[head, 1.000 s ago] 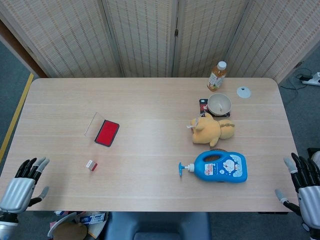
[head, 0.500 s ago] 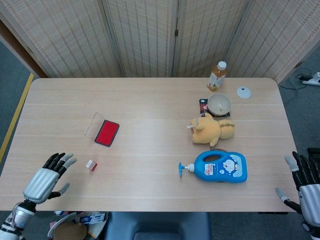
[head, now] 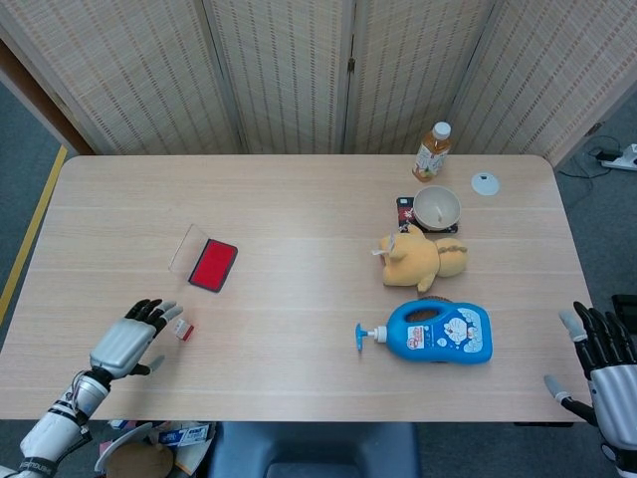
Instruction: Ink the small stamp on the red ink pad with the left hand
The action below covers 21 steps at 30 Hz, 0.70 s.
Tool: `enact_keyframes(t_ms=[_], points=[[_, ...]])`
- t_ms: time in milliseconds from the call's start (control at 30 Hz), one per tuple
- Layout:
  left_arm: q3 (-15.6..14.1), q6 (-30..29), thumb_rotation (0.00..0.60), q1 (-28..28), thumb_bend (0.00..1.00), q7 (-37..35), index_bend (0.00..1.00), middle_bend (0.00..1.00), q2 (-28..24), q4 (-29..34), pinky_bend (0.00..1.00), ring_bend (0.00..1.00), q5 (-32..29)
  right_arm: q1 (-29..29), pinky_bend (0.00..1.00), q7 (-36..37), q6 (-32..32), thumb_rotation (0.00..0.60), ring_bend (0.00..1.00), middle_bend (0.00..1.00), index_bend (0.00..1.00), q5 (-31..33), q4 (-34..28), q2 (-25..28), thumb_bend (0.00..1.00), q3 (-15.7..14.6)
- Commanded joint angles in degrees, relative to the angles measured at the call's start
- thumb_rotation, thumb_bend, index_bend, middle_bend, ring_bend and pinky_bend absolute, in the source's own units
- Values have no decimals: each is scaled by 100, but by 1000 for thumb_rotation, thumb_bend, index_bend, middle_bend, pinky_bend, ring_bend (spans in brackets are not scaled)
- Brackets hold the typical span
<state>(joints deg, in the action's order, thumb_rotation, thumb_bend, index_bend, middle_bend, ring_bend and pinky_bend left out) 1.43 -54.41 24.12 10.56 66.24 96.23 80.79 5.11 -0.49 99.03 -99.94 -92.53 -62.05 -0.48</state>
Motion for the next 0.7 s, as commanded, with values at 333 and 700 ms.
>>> enact_keyframes(t_ms=[333, 700], points=[[26, 357, 600, 318, 343, 372, 157, 46, 360, -594, 57, 0, -510, 62, 0, -17, 88, 600, 0, 0, 0, -52, 30, -18, 204, -45], [-5, 536, 600, 499, 343, 643, 165, 48, 540, -829, 57, 0, -878, 65, 0, -36, 90, 600, 0, 0, 0, -66, 28, -24, 204, -55]])
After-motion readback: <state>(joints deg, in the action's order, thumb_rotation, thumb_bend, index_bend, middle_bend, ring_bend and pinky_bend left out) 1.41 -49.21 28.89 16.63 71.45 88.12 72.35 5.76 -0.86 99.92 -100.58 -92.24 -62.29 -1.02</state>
